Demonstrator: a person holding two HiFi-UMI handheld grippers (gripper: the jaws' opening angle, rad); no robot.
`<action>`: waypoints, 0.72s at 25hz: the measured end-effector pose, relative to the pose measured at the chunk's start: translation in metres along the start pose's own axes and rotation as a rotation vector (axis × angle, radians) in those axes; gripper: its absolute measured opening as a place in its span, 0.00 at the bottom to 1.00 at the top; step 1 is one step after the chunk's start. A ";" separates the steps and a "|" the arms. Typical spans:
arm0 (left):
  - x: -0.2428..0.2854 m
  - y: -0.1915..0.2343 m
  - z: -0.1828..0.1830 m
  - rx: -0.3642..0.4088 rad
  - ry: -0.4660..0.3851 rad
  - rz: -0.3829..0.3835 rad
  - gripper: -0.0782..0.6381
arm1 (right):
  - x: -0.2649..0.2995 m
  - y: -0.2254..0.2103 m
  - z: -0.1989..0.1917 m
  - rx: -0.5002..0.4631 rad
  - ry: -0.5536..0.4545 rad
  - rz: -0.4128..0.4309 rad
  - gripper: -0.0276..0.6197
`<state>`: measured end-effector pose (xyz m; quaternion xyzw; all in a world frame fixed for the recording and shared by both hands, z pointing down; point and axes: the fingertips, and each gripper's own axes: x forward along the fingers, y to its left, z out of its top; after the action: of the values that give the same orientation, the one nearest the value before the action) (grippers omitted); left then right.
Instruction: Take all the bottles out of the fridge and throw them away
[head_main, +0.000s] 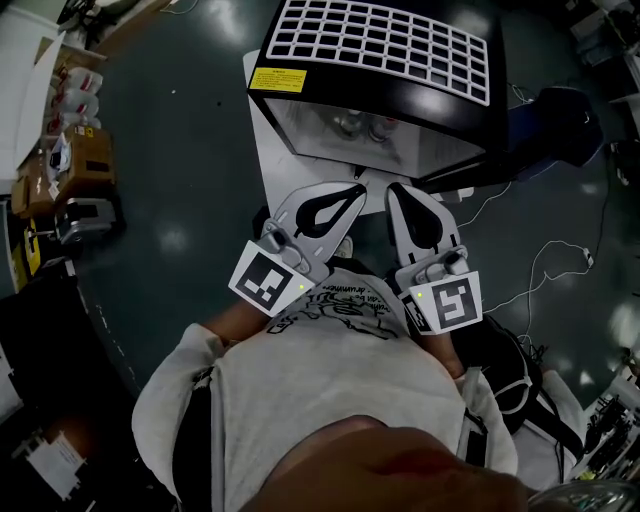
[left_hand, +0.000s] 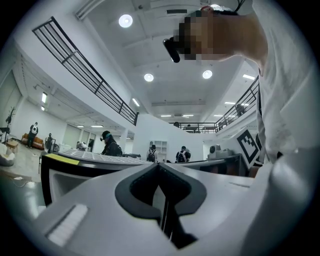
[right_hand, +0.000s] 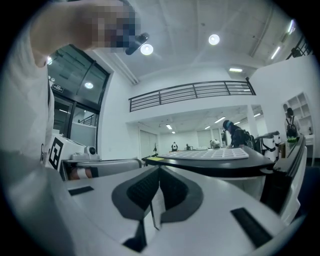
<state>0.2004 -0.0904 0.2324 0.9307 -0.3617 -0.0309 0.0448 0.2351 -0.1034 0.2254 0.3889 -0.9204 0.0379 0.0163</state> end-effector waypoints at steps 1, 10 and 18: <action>0.002 -0.001 -0.001 0.000 0.001 0.004 0.12 | -0.001 -0.002 0.000 -0.002 0.002 0.003 0.06; 0.008 0.004 -0.006 -0.005 0.010 0.017 0.12 | 0.005 -0.010 -0.007 -0.012 0.015 0.008 0.06; 0.000 0.016 -0.008 0.009 0.009 0.004 0.12 | 0.018 -0.003 -0.015 -0.040 0.025 -0.036 0.06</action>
<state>0.1899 -0.1015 0.2424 0.9303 -0.3636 -0.0251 0.0424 0.2248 -0.1178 0.2413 0.4045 -0.9135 0.0238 0.0361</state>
